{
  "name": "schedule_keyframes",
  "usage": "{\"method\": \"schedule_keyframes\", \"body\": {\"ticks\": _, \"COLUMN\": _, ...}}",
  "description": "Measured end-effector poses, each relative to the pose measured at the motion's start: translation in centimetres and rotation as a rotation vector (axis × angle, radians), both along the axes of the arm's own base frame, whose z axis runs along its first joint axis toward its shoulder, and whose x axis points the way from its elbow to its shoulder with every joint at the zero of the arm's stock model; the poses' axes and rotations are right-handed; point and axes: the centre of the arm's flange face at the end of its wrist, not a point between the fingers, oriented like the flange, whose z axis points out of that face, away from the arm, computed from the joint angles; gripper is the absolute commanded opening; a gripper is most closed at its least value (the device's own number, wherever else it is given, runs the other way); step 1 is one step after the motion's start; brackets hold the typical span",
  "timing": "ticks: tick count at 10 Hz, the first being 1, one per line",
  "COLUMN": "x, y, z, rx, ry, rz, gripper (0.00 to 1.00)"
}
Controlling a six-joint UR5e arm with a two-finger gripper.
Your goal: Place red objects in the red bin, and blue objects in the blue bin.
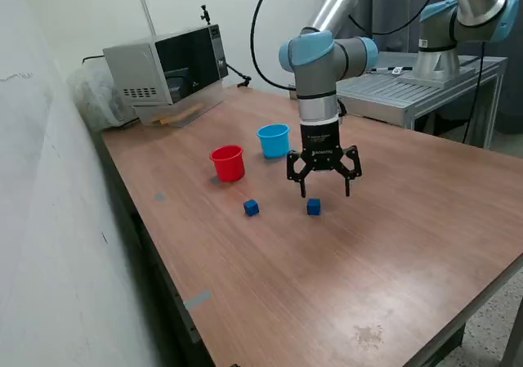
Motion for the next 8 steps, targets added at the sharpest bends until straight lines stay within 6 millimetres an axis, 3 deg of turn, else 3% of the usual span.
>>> {"method": "schedule_keyframes", "body": {"ticks": 7, "x": -1.2, "y": 0.5, "z": -1.5, "rx": 0.003, "ry": 0.008, "rz": -0.029, "gripper": 1.0}}
{"method": "schedule_keyframes", "body": {"ticks": 8, "x": -1.2, "y": 0.5, "z": -1.7, "rx": 0.004, "ry": 0.01, "rz": -0.03, "gripper": 0.0}}
